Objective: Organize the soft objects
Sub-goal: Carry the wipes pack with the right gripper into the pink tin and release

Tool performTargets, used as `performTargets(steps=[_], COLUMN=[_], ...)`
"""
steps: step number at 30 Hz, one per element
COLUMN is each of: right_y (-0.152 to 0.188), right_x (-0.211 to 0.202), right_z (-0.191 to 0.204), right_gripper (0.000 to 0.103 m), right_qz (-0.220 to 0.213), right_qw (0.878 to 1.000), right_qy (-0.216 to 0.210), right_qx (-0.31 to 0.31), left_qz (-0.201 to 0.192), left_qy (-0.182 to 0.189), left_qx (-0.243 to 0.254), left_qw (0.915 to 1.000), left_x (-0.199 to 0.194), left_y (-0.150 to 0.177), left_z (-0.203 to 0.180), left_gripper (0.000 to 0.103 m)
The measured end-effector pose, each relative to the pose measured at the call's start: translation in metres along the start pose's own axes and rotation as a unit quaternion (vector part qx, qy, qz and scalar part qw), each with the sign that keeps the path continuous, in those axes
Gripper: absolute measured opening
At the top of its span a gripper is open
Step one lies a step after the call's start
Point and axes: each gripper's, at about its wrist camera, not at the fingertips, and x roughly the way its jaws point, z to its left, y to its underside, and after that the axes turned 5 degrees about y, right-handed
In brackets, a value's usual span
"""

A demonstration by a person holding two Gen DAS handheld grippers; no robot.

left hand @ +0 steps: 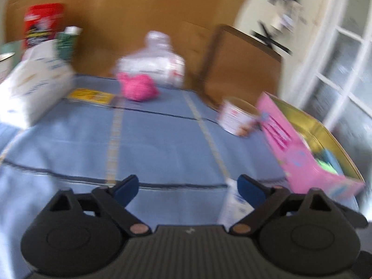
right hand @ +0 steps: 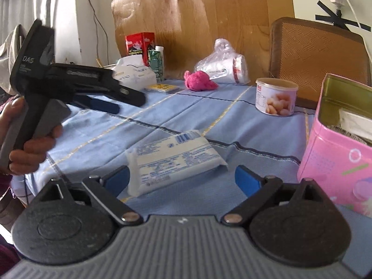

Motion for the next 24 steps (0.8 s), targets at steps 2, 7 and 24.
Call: performTargets(steps=[2,7,24], right_y=[0.000,0.003,-0.017], right_x=[0.000,0.008,-0.044], right_z=[0.006,0.013,-0.013], right_gripper=[0.090,0.082,0.053], right_qz=[-0.003,0.014,-0.123], right_qw=[1.000,1.000,0.983], right_qy=[-0.002,-0.005,0.139], right_qx=[-0.014,-0.018,-0.009], left_qz=[0.016,0.067,0.012], left_qy=[0.012,0.015,0.113], left_qx=[0.018,0.031,0.152], left_qw=[0.9996,0.9972,0.9819], left_x=[0.008,0.027,0.040], left_y=[0.003,0.017,-0.036], left_z=[-0.014,-0.028,-0.143], left_gripper=[0.087,0.078,0.074])
